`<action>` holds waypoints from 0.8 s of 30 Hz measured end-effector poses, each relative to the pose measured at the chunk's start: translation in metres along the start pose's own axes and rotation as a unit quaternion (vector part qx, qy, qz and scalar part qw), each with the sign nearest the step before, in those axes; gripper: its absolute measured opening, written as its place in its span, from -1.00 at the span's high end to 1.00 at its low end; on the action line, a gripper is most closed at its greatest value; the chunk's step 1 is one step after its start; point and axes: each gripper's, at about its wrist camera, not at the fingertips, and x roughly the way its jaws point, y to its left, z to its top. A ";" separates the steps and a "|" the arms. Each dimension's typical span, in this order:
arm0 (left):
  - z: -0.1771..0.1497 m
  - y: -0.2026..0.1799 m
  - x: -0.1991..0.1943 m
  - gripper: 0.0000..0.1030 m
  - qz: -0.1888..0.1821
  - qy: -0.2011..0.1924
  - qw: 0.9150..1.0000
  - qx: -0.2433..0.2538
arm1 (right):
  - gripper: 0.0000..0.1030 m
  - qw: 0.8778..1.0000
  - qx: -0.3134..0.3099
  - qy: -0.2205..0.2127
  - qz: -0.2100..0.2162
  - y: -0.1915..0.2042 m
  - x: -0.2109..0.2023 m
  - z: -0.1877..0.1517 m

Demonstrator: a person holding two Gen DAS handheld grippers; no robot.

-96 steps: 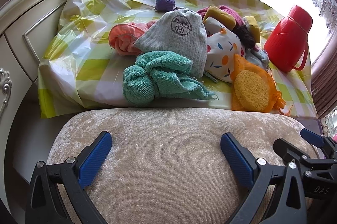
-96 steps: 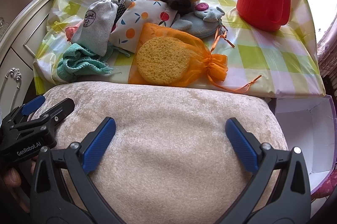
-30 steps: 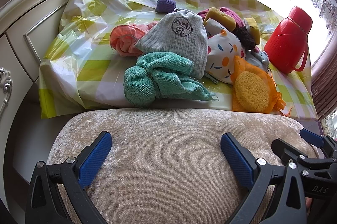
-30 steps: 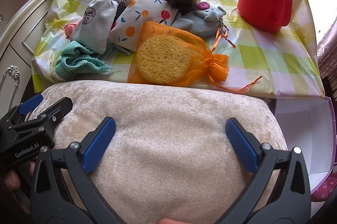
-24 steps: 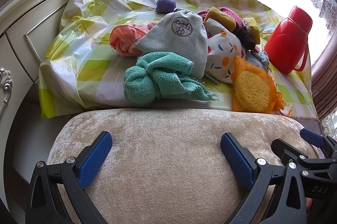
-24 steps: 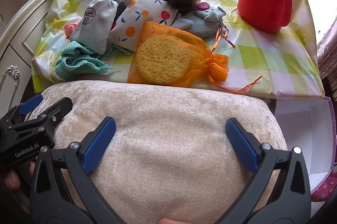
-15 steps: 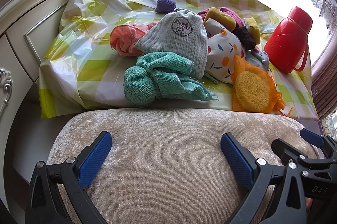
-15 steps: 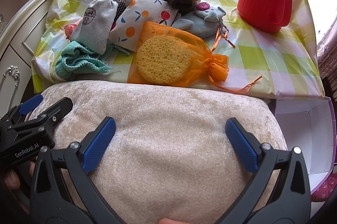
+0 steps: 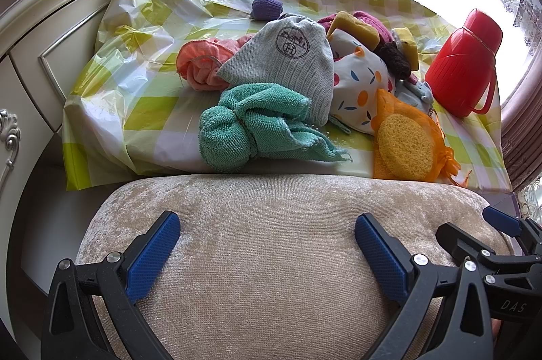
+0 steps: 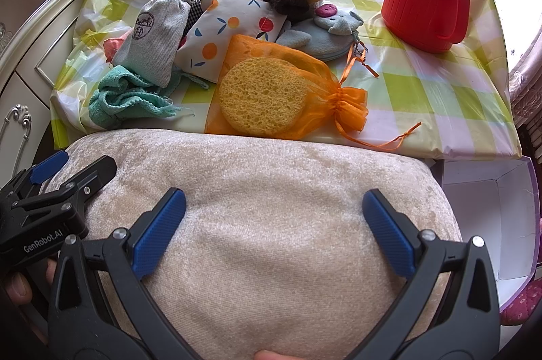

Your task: Organize soft objects

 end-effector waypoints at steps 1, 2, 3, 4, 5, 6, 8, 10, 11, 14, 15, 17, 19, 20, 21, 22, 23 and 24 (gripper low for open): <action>0.000 0.000 0.000 -1.00 0.000 0.000 1.000 0.000 | -1.00 1.000 0.000 0.000 0.000 0.000 0.000 0.000; 0.000 0.000 0.000 -1.00 0.000 0.000 1.000 0.000 | -1.00 1.000 0.000 0.000 0.000 0.001 0.000 0.000; 0.000 0.000 0.000 -1.00 0.000 0.000 1.000 0.000 | -1.00 1.000 -0.001 0.000 -0.001 0.001 0.000 0.000; 0.000 0.000 0.000 -1.00 0.000 0.000 1.000 0.000 | -1.00 1.000 -0.001 0.001 -0.001 0.001 0.000 0.000; 0.000 0.000 0.000 -1.00 0.000 0.000 1.000 0.000 | -1.00 1.000 -0.001 0.001 -0.001 0.001 0.000 0.000; 0.000 0.000 0.000 -1.00 0.001 -0.001 1.000 0.000 | -1.00 1.000 0.000 0.000 0.002 0.000 0.000 0.000; 0.001 0.000 -0.002 -1.00 0.007 -0.008 1.000 -0.001 | -1.00 1.000 0.004 -0.002 0.008 -0.003 -0.001 0.001; 0.006 0.001 -0.002 -1.00 0.007 -0.010 1.000 -0.003 | -1.00 1.000 0.004 -0.002 0.015 -0.004 -0.001 0.005; 0.010 0.002 -0.001 -0.98 0.004 -0.012 1.000 -0.005 | -1.00 1.000 0.005 -0.003 0.022 -0.006 0.000 0.008; 0.027 0.005 0.008 -0.98 -0.015 -0.006 1.000 -0.017 | -0.99 0.999 0.010 -0.001 0.035 -0.009 0.008 0.023; 0.033 0.008 0.013 -0.98 -0.021 -0.001 0.999 -0.025 | -0.98 0.999 0.007 0.005 0.038 -0.010 0.013 0.029; 0.044 0.014 0.023 -0.97 -0.024 0.004 0.999 -0.040 | -0.96 0.999 0.003 0.015 0.049 -0.009 0.021 0.039; 0.056 0.020 0.036 -0.97 -0.024 0.015 0.998 -0.053 | -0.96 0.999 0.007 0.020 0.049 -0.013 0.030 0.051; 0.061 0.022 0.043 -0.95 -0.030 0.024 0.998 -0.059 | -0.96 0.999 0.012 0.021 0.049 -0.015 0.033 0.055; 0.066 0.025 0.050 -0.92 -0.033 0.031 0.997 -0.065 | -0.96 0.998 0.014 0.026 0.053 -0.018 0.038 0.060; 0.069 0.027 0.056 -0.84 -0.036 0.038 0.996 -0.069 | -0.96 0.998 0.016 0.034 0.056 -0.019 0.044 0.066; 0.072 0.027 0.063 -0.80 -0.035 0.045 0.996 -0.072 | -0.96 0.998 0.019 0.036 0.056 -0.021 0.048 0.070; 0.075 0.028 0.068 -0.78 -0.030 0.048 0.996 -0.074 | -0.96 0.997 0.020 0.037 0.057 -0.023 0.052 0.075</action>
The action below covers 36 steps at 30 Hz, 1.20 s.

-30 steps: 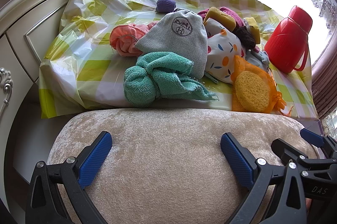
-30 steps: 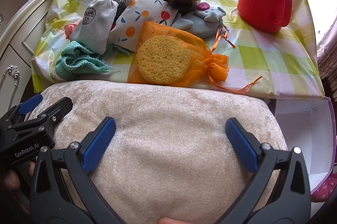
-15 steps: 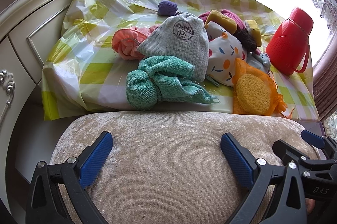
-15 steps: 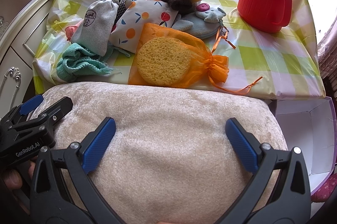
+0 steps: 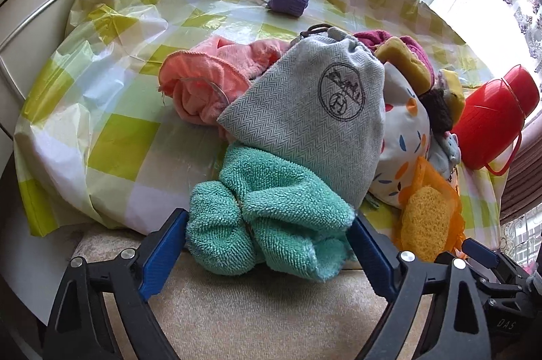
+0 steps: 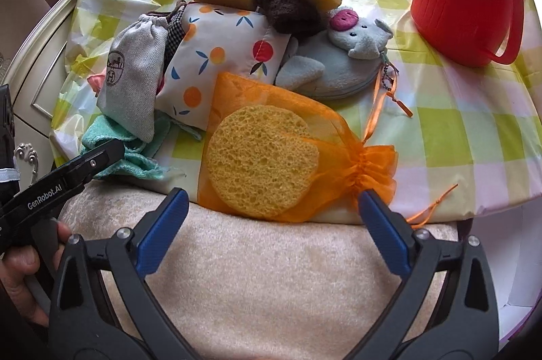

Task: Organize soft objects
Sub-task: 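Grasp the teal towel with the left gripper while the right gripper grasps the orange mesh sponge bag, then lift and carry the towel and mesh bag with both grippers over the white box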

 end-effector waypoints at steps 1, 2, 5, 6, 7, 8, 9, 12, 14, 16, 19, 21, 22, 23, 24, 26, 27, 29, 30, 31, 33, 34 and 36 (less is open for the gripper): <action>0.003 0.001 0.003 -0.67 0.003 0.001 1.000 -0.003 | -0.96 1.000 -0.001 0.002 0.001 -0.001 0.003 0.004; 0.005 0.002 0.005 -0.53 0.004 0.002 1.000 -0.004 | -0.96 1.000 -0.004 0.008 0.002 -0.002 0.008 0.008; 0.004 0.000 0.006 -0.30 0.004 -0.002 1.000 0.001 | -0.96 1.000 -0.011 0.026 0.002 -0.002 0.021 0.019; 0.002 -0.001 0.005 -0.28 0.005 -0.004 1.000 0.004 | -0.96 0.999 -0.019 0.031 -0.001 0.001 0.025 0.022; 0.000 -0.002 0.003 -0.26 0.005 -0.006 1.000 0.007 | -0.96 0.999 -0.028 0.034 -0.004 0.004 0.028 0.023; -0.003 -0.003 0.001 -0.24 0.005 -0.009 1.000 0.009 | -0.96 0.999 -0.036 0.036 -0.010 0.008 0.030 0.024; -0.006 -0.005 -0.003 -0.24 0.007 -0.015 1.000 0.011 | -0.96 0.998 -0.043 0.038 -0.017 0.014 0.031 0.022; -0.014 -0.009 -0.015 -0.23 0.010 -0.031 0.999 0.018 | -0.97 0.997 -0.054 0.043 -0.031 0.019 0.037 0.025; -0.021 -0.012 -0.023 -0.23 0.005 -0.038 0.999 0.022 | -0.95 0.996 -0.064 0.044 -0.039 0.025 0.041 0.025; -0.028 -0.014 -0.030 -0.22 0.007 -0.045 0.999 0.027 | -0.65 0.996 -0.066 0.051 -0.035 0.029 0.045 0.023; -0.035 -0.016 -0.040 -0.22 0.008 -0.059 0.998 0.027 | -0.59 0.997 -0.061 0.040 -0.024 0.029 0.044 0.019; -0.038 -0.016 -0.045 -0.22 0.010 -0.065 0.997 0.027 | -0.59 0.998 -0.054 0.034 -0.007 0.024 0.040 0.019; -0.040 -0.017 -0.048 -0.21 0.013 -0.069 0.997 0.029 | -0.59 0.998 -0.050 0.030 0.006 0.020 0.036 0.019; -0.042 -0.019 -0.051 -0.21 0.017 -0.073 0.997 0.032 | -0.59 0.999 -0.044 0.027 0.019 0.011 0.030 0.017; -0.044 -0.022 -0.054 -0.21 0.021 -0.077 0.996 0.037 | -0.58 0.999 -0.038 0.020 0.031 0.008 0.025 0.016; -0.046 -0.031 -0.059 -0.21 0.028 -0.084 0.995 0.051 | -0.58 0.998 -0.027 0.005 0.056 -0.003 0.014 0.013; -0.046 -0.035 -0.061 -0.21 0.030 -0.086 0.994 0.058 | -0.58 0.998 -0.023 0.000 0.061 -0.007 0.009 0.011; -0.048 -0.044 -0.063 -0.21 0.031 -0.090 0.993 0.074 | -0.58 0.997 -0.015 -0.009 0.076 -0.024 -0.001 0.010; -0.050 -0.049 -0.064 -0.21 0.031 -0.090 0.992 0.081 | -0.58 0.996 -0.009 -0.012 0.082 -0.032 -0.007 0.008; -0.051 -0.054 -0.065 -0.21 0.031 -0.091 0.992 0.087 | -0.58 0.996 -0.004 -0.017 0.086 -0.038 -0.015 0.004; -0.055 -0.064 -0.068 -0.21 0.032 -0.097 0.990 0.101 | -0.58 0.995 0.007 -0.027 0.097 -0.046 -0.027 -0.004; -0.056 -0.068 -0.069 -0.21 0.032 -0.098 0.989 0.108 | -0.58 0.994 0.014 -0.030 0.102 -0.055 -0.033 -0.010; -0.058 -0.078 -0.068 -0.21 0.033 -0.096 0.987 0.122 | -0.58 0.993 0.026 -0.032 0.111 -0.070 -0.042 -0.017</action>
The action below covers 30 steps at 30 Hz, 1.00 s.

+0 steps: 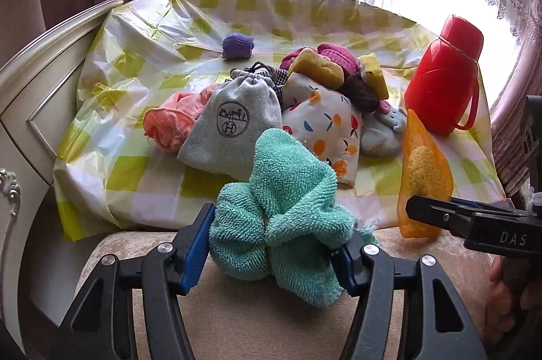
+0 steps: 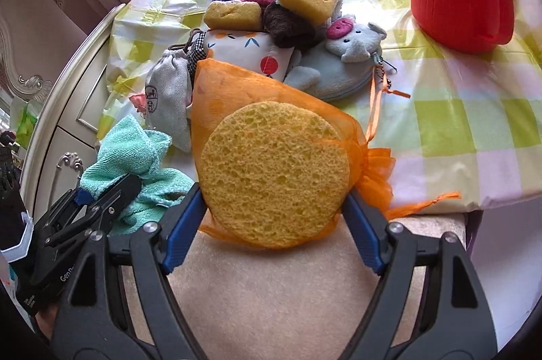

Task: Organize soft objects
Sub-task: 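Lift and carry the towel and mesh bag with both grippers over the white box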

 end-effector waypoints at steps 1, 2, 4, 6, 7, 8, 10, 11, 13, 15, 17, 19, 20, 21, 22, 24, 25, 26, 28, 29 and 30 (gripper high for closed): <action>0.001 -0.006 0.000 -0.21 0.001 0.001 1.000 0.010 | -0.58 1.000 0.008 -0.003 0.006 -0.001 -0.009 -0.006; 0.002 -0.012 -0.001 -0.21 0.000 0.002 1.000 0.018 | -0.58 1.000 0.016 -0.006 0.012 -0.009 -0.014 -0.008; 0.006 -0.022 -0.002 -0.21 -0.010 0.001 1.000 0.028 | -0.58 0.999 0.029 -0.013 0.020 -0.021 -0.025 -0.010; 0.008 -0.035 -0.003 -0.21 -0.020 0.000 0.999 0.039 | -0.58 0.999 0.036 -0.020 0.020 -0.030 -0.032 -0.010; 0.009 -0.043 -0.003 -0.21 -0.024 0.000 0.999 0.047 | -0.58 0.999 0.039 -0.021 0.019 -0.031 -0.033 -0.011; 0.009 -0.051 -0.003 -0.21 -0.029 0.000 0.998 0.054 | -0.58 0.999 0.041 -0.023 0.018 -0.035 -0.035 -0.012; 0.011 -0.069 -0.005 -0.21 -0.034 -0.003 0.997 0.074 | -0.58 0.998 0.047 -0.028 0.015 -0.045 -0.042 -0.016; 0.012 -0.078 -0.006 -0.21 -0.038 -0.005 0.996 0.084 | -0.58 0.998 0.050 -0.031 0.013 -0.048 -0.046 -0.017; 0.013 -0.093 -0.009 -0.21 -0.047 -0.007 0.994 0.100 | -0.58 0.998 0.056 -0.036 0.008 -0.058 -0.054 -0.023; 0.014 -0.109 -0.012 -0.21 -0.056 -0.007 0.992 0.115 | -0.58 0.997 0.065 -0.042 0.002 -0.070 -0.064 -0.029; 0.014 -0.126 -0.012 -0.21 -0.069 -0.004 0.989 0.131 | -0.58 0.996 0.075 -0.051 -0.006 -0.085 -0.074 -0.034; 0.013 -0.144 -0.012 -0.21 -0.080 -0.002 0.986 0.149 | -0.59 0.995 0.085 -0.055 -0.012 -0.100 -0.081 -0.038; 0.012 -0.154 -0.011 -0.21 -0.088 0.001 0.983 0.158 | -0.59 0.994 0.091 -0.056 -0.015 -0.107 -0.084 -0.040; 0.011 -0.163 -0.010 -0.21 -0.097 0.005 0.982 0.164 | -0.59 0.994 0.096 -0.057 -0.017 -0.115 -0.087 -0.042; 0.011 -0.172 -0.009 -0.21 -0.103 0.009 0.980 0.171 | -0.59 0.993 0.101 -0.059 -0.021 -0.121 -0.090 -0.044; 0.009 -0.190 -0.008 -0.21 -0.114 0.014 0.976 0.187 | -0.59 0.992 0.109 -0.062 -0.031 -0.134 -0.098 -0.046; 0.008 -0.198 -0.008 -0.21 -0.120 0.016 0.974 0.194 | -0.59 0.991 0.111 -0.064 -0.037 -0.140 -0.101 -0.048; 0.007 -0.207 -0.007 -0.21 -0.126 0.018 0.971 0.200 | -0.59 0.990 0.114 -0.067 -0.045 -0.146 -0.105 -0.049; 0.006 -0.224 -0.006 -0.21 -0.141 0.023 0.967 0.210 | -0.59 0.988 0.121 -0.071 -0.067 -0.158 -0.113 -0.051; 0.004 -0.232 -0.005 -0.21 -0.148 0.026 0.965 0.215 | -0.59 0.986 0.125 -0.073 -0.078 -0.163 -0.116 -0.052; 0.003 -0.240 -0.004 -0.21 -0.154 0.029 0.963 0.219 | -0.59 0.985 0.131 -0.074 -0.087 -0.169 -0.120 -0.052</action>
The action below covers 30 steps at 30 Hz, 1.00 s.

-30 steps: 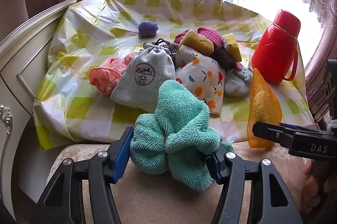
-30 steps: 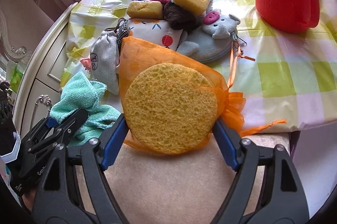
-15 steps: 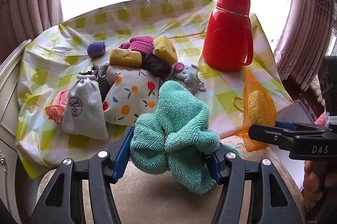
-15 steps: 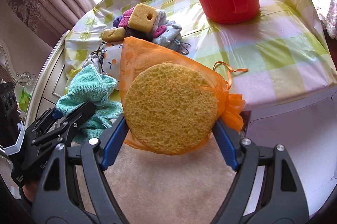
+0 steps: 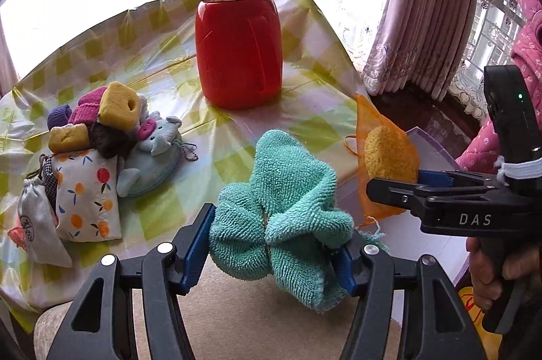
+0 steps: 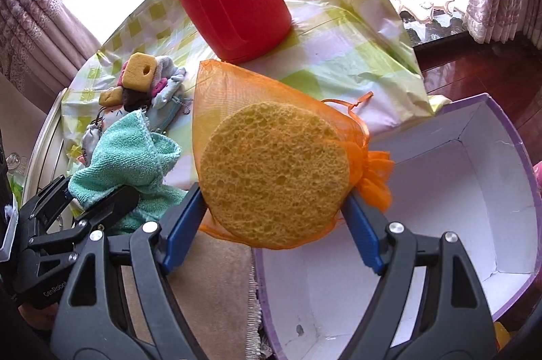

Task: Organize soft objects
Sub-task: 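Lift and carry the towel and mesh bag with both grippers over the white box, then open both grippers to drop the towel and mesh bag into the box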

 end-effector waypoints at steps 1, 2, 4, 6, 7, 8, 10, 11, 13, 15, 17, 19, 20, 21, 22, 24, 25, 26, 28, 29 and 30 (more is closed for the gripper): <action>0.002 -0.007 0.003 -0.22 -0.006 0.002 1.000 0.004 | -0.59 1.000 0.005 -0.001 -0.006 -0.005 -0.002 0.002; 0.004 -0.013 0.005 -0.23 -0.017 0.003 1.000 0.008 | -0.59 1.000 0.008 -0.003 -0.012 -0.010 -0.004 0.003; 0.008 -0.026 0.011 -0.30 -0.050 0.006 0.999 0.016 | -0.60 0.999 0.012 -0.010 -0.030 -0.019 -0.010 0.003; 0.009 -0.034 0.019 -0.40 -0.070 0.019 0.997 0.016 | -0.61 0.999 0.018 -0.012 -0.041 -0.027 -0.014 0.004; 0.009 -0.036 0.021 -0.40 -0.071 0.022 0.997 0.017 | -0.61 0.999 0.022 -0.011 -0.043 -0.032 -0.013 0.004; 0.009 -0.037 0.023 -0.40 -0.067 0.024 0.997 0.017 | -0.62 0.999 0.026 -0.010 -0.044 -0.035 -0.012 0.004; 0.008 -0.033 0.022 -0.41 -0.059 0.024 0.998 0.009 | -0.65 0.998 0.032 -0.009 -0.054 -0.039 -0.011 0.004; 0.008 -0.030 0.021 -0.42 -0.052 0.022 0.998 0.003 | -0.65 0.998 0.030 -0.009 -0.058 -0.037 -0.010 0.005; 0.008 -0.019 0.020 -0.45 -0.035 0.017 0.999 -0.008 | -0.68 0.998 0.018 -0.015 -0.065 -0.032 -0.008 0.004; 0.006 -0.008 0.018 -0.45 -0.024 0.015 0.999 -0.023 | -0.71 0.997 -0.002 -0.025 -0.072 -0.022 -0.007 0.002; 0.004 0.005 0.016 -0.45 -0.015 0.013 0.999 -0.035 | -0.73 0.996 -0.029 -0.038 -0.073 -0.011 -0.003 0.001; -0.001 0.018 0.012 -0.46 -0.004 0.011 0.999 -0.050 | -0.73 0.996 -0.043 -0.042 -0.070 -0.001 0.002 -0.002; -0.003 0.025 0.010 -0.46 0.000 0.009 0.998 -0.058 | -0.73 0.996 -0.046 -0.039 -0.065 0.004 0.004 -0.003; -0.006 0.032 0.006 -0.45 0.003 0.007 0.998 -0.068 | -0.73 0.996 -0.048 -0.036 -0.059 0.009 0.006 -0.004; -0.009 0.039 0.003 -0.45 0.006 0.004 0.997 -0.077 | -0.73 0.997 -0.049 -0.032 -0.052 0.015 0.009 -0.005; -0.015 0.054 -0.004 -0.46 0.016 -0.003 0.995 -0.095 | -0.73 0.997 -0.050 -0.029 -0.043 0.027 0.013 -0.006; -0.018 0.061 -0.007 -0.46 0.021 -0.006 0.994 -0.104 | -0.73 0.997 -0.052 -0.028 -0.040 0.034 0.015 -0.006; -0.020 0.069 -0.010 -0.46 0.027 -0.009 0.993 -0.112 | -0.73 0.998 -0.055 -0.027 -0.035 0.041 0.017 -0.007; -0.026 0.084 -0.017 -0.45 0.038 -0.014 0.991 -0.128 | -0.73 0.997 -0.064 -0.021 -0.022 0.056 0.022 -0.008; -0.029 0.093 -0.020 -0.45 0.044 -0.016 0.990 -0.135 | -0.73 0.997 -0.068 -0.019 -0.017 0.063 0.024 -0.008; -0.032 0.100 -0.023 -0.46 0.052 -0.018 0.988 -0.142 | -0.73 0.997 -0.071 -0.016 -0.013 0.070 0.026 -0.008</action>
